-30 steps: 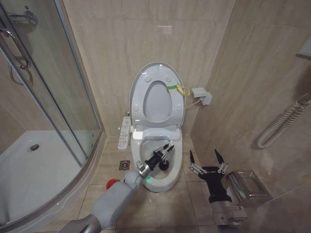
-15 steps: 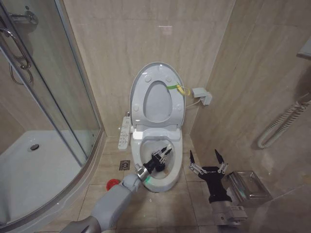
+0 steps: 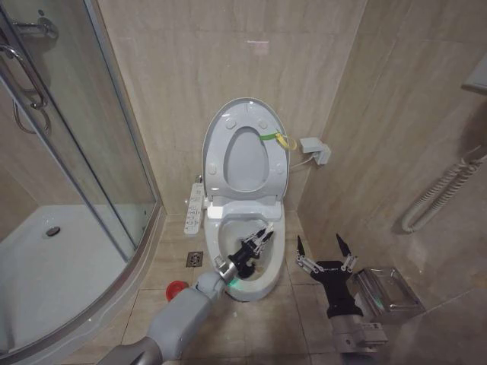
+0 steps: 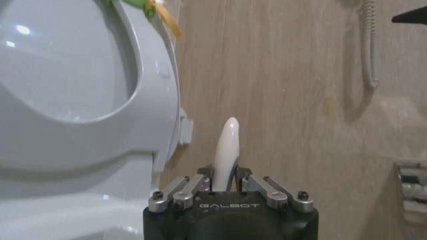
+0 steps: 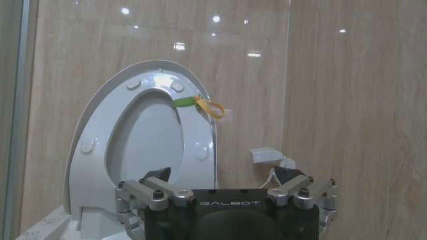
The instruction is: Open the toilet lid, clean the toilet bowl with a toilet brush, close the toilet lid, and flush.
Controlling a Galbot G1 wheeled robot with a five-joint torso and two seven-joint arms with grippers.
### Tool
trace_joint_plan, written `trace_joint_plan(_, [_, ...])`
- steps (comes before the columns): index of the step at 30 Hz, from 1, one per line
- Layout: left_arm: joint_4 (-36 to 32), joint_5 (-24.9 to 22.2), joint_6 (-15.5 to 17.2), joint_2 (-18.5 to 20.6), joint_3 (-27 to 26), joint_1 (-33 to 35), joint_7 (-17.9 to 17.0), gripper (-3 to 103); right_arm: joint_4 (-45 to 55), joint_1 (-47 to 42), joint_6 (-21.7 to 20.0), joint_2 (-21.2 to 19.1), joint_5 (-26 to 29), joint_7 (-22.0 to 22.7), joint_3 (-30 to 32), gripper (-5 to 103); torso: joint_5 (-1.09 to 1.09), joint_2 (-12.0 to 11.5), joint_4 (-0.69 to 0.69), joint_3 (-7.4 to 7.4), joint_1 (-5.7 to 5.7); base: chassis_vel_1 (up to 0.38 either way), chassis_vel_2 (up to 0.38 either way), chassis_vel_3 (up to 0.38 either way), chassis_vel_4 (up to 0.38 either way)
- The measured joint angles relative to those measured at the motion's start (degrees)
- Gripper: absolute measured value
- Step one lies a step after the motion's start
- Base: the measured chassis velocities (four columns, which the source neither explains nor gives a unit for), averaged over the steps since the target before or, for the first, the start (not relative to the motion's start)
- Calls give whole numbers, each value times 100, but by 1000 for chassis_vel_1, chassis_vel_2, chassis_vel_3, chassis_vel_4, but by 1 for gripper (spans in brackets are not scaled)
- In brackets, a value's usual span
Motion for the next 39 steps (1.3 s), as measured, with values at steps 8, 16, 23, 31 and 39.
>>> trace_joint_plan(8, [-614, -148, 5, -30, 8, -75, -38, 22, 0, 0, 0, 0, 0, 0, 0, 100, -1, 0, -7, 0, 0, 0, 0, 0, 0])
trace_joint_plan(16, [309, -127, -65, -153, 7, -187, 96, 20, 0, 0, 0, 0, 0, 0, 0, 100, -2, 1, -4, -1, 0, 0, 0, 0, 0])
trace_joint_plan(23, [439, -9, 59, -203, -81, -407, -63, 21, 0, 0, 0, 0, 0, -1, -1, 100, 0, 0, -2, 0, 0, 0, 0, 0, 0])
trace_joint_plan(31, [595, -246, 135, -428, -69, -708, -34, 20, 0, 0, 0, 0, 0, 0, 0, 100, 0, 0, -3, 1, 0, 0, 0, 0, 0])
trace_joint_plan(39, [487, -342, 129, -541, 132, -438, 18, 20, 0, 0, 0, 0, 0, 0, 0, 100, 0, 0, -3, 0, 0, 0, 0, 0, 0])
